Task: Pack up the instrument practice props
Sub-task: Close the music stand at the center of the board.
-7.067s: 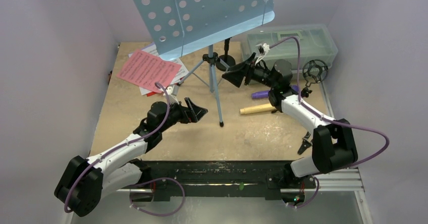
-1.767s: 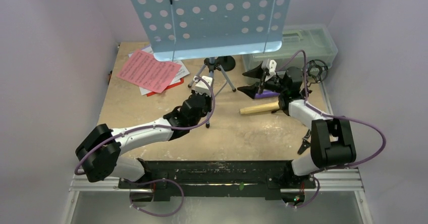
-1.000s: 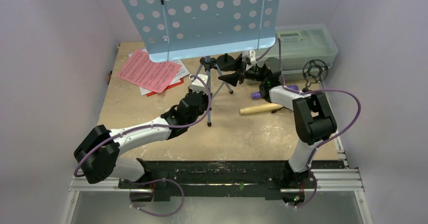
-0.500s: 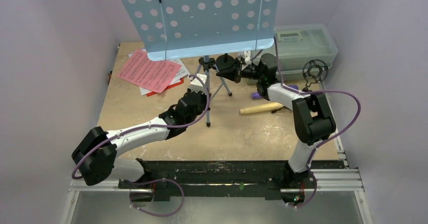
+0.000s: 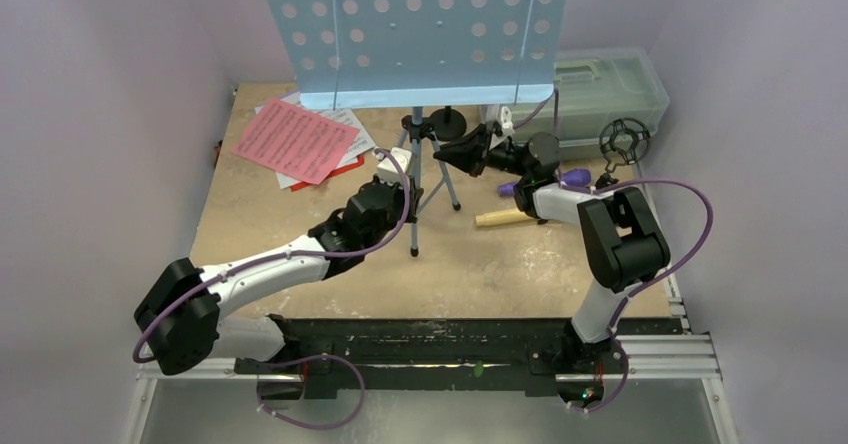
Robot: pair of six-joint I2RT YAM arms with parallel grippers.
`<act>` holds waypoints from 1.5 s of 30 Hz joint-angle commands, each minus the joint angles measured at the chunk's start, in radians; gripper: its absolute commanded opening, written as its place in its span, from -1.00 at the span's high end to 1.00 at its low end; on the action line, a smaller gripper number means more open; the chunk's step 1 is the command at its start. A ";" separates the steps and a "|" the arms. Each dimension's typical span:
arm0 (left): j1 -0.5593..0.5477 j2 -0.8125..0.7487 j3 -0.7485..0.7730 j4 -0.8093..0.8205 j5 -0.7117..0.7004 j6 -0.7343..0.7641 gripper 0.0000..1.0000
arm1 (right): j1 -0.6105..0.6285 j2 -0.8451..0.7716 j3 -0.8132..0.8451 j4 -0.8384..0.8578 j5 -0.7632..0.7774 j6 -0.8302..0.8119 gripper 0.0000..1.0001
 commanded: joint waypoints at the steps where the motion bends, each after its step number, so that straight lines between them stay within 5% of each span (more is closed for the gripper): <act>1: -0.006 -0.045 0.027 0.302 0.081 0.006 1.00 | 0.037 -0.104 -0.027 0.171 -0.020 0.085 1.00; 7: -0.005 -0.046 -0.023 0.395 0.111 0.011 0.97 | 0.040 -0.141 -0.073 0.212 0.025 0.074 1.00; 11: -0.003 -0.064 -0.073 0.413 0.117 0.004 0.54 | 0.039 -0.154 -0.115 0.197 0.050 0.032 1.00; 23: -0.001 -0.226 -0.162 0.385 0.181 0.035 -0.25 | 0.038 -0.167 -0.159 0.234 0.072 0.046 1.00; 35: -0.001 -0.340 -0.274 0.607 0.132 0.092 -0.34 | 0.039 -0.181 -0.159 0.314 0.090 0.164 1.00; 45: 0.000 -0.203 -0.246 0.873 0.101 0.210 -0.50 | 0.040 -0.179 -0.158 0.380 0.126 0.257 1.00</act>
